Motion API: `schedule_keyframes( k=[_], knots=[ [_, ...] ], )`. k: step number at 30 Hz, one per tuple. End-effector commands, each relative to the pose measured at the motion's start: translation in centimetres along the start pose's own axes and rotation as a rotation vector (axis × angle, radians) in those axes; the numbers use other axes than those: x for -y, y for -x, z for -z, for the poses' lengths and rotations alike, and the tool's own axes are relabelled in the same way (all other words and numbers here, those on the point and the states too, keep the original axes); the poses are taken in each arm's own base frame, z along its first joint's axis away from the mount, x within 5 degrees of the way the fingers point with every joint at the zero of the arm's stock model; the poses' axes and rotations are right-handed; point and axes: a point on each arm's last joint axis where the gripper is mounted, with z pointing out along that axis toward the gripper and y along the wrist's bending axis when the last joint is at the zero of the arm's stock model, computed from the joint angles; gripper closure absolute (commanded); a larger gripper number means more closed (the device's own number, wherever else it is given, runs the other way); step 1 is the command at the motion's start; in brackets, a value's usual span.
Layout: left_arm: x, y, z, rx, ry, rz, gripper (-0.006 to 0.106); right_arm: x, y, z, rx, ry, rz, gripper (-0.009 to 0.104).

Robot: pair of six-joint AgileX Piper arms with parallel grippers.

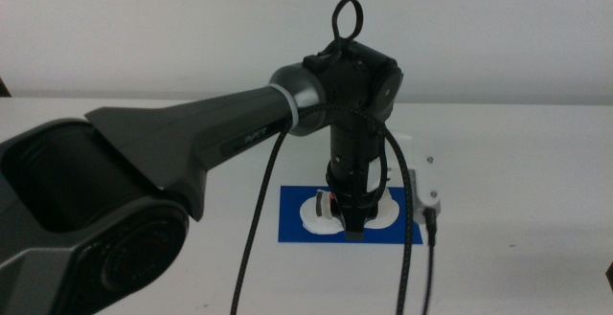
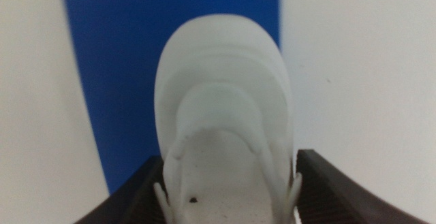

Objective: Use one arm to grab the shoe from the table and place it on the mat.

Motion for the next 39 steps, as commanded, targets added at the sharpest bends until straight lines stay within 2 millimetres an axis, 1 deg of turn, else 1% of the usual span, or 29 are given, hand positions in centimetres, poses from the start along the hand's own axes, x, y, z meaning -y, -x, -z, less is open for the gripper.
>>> schedule_keyframes(
  k=[1,7,13,20,33,36,39],
  knots=[
    [0.6,0.0,0.1,-0.038,-0.047,-0.095,0.102,-0.2,-1.2,0.0,0.002,-0.001,0.002,0.002],
    [0.0,0.3,-0.7,-0.007,-0.001,-0.075,0.102,-0.2,-1.2,0.0,0.002,-0.001,0.002,0.002],
    [-0.6,0.7,-0.8,0.026,0.065,-0.046,0.102,-0.2,-1.2,0.0,0.002,-0.001,0.002,0.002],
    [-0.7,0.5,-0.8,0.006,0.079,-0.039,0.102,-0.2,-1.2,0.0,0.002,-0.001,0.002,0.002],
    [-0.8,0.5,-3.5,-0.018,0.059,-0.010,0.102,-0.2,-1.2,0.0,0.002,-0.001,0.002,0.002],
    [-0.8,0.6,-3.7,-0.020,0.056,-0.012,0.098,-0.2,-1.2,0.0,0.002,-0.001,0.002,0.002],
    [-0.6,0.6,-3.7,-0.042,0.055,-0.024,0.080,-0.2,-1.2,0.0,0.002,-0.001,0.002,0.002]
  ],
)
